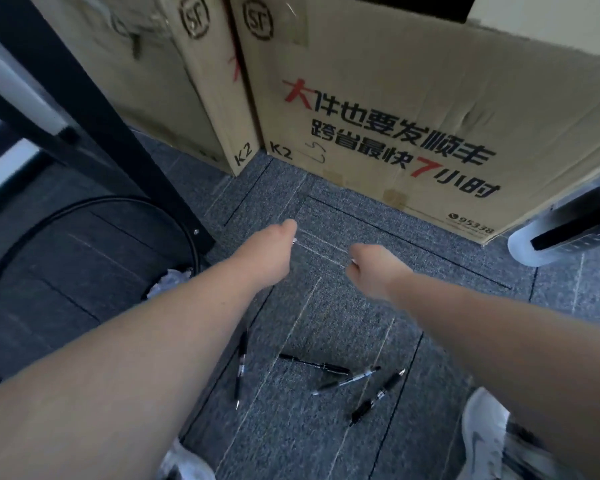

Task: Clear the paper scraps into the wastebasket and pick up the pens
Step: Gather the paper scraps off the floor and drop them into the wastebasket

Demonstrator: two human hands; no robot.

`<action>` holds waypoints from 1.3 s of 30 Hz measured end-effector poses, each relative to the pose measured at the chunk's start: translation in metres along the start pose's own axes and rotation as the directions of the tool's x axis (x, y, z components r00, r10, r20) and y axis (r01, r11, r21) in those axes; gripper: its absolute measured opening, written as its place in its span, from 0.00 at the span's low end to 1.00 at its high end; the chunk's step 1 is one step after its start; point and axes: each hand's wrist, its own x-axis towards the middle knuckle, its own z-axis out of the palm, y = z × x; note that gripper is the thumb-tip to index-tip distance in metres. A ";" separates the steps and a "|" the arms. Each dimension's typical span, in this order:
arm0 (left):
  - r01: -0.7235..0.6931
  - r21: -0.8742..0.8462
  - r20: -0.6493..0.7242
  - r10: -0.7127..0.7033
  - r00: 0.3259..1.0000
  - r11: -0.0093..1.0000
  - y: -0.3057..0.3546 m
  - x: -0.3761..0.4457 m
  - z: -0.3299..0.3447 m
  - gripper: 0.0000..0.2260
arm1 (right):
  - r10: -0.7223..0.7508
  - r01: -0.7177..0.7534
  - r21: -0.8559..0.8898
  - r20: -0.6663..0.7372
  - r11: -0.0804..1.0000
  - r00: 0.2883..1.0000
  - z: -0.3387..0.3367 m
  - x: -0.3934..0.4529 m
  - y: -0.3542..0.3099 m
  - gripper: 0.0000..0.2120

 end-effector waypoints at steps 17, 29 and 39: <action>0.206 -0.094 -0.143 -0.218 0.965 0.974 -0.116 -0.135 -0.069 0.11 | -0.323 0.325 0.013 -0.068 0.946 0.944 -0.031 -0.020 -0.218 0.14; 0.279 -0.243 -0.148 -0.320 0.936 0.929 -0.173 -0.140 -0.029 0.09 | -0.407 0.404 -0.069 -0.044 0.912 0.912 0.020 0.018 -0.267 0.05; 0.358 0.151 0.065 -0.371 0.926 0.921 -0.183 -0.150 -0.026 0.38 | -0.504 0.506 -0.336 0.102 0.794 0.858 0.027 0.026 -0.268 0.32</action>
